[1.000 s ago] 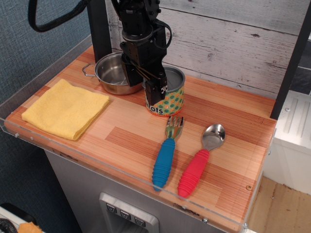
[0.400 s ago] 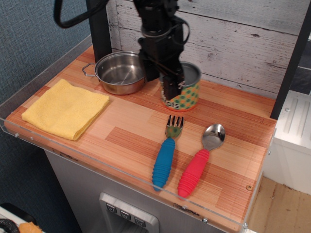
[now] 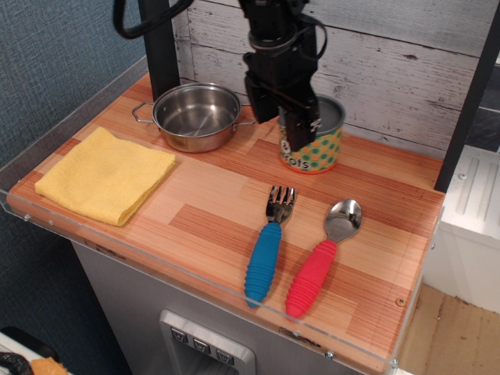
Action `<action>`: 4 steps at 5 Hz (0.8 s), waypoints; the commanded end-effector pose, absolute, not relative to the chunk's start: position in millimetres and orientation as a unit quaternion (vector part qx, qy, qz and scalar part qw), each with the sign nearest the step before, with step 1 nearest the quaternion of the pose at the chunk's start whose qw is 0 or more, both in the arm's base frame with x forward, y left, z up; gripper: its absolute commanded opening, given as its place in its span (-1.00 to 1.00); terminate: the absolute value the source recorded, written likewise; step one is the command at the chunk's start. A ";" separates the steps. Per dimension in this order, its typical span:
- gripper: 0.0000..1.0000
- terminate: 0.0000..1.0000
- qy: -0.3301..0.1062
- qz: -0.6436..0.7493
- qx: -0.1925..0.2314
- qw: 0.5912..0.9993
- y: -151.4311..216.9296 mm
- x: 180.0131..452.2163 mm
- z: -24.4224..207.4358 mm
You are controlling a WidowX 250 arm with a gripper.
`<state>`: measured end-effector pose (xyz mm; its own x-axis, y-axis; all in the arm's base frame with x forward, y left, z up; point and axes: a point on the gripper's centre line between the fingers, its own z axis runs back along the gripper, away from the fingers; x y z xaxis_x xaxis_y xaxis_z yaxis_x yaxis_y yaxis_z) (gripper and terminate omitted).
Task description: Move can directly to the right of silver pot.
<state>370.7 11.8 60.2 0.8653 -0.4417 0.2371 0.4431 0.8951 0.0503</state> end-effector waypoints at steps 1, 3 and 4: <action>1.00 -1.00 -0.145 -0.236 -0.007 0.961 3.8 382.8 79.6; 1.00 -1.00 -0.139 -0.192 0.021 0.971 15.8 353.1 105.2; 1.00 -1.00 -0.139 -0.164 0.019 0.976 27.5 338.4 118.4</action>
<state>331.7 25.3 96.5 0.9212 -0.3242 0.2150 0.3195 0.9458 0.0573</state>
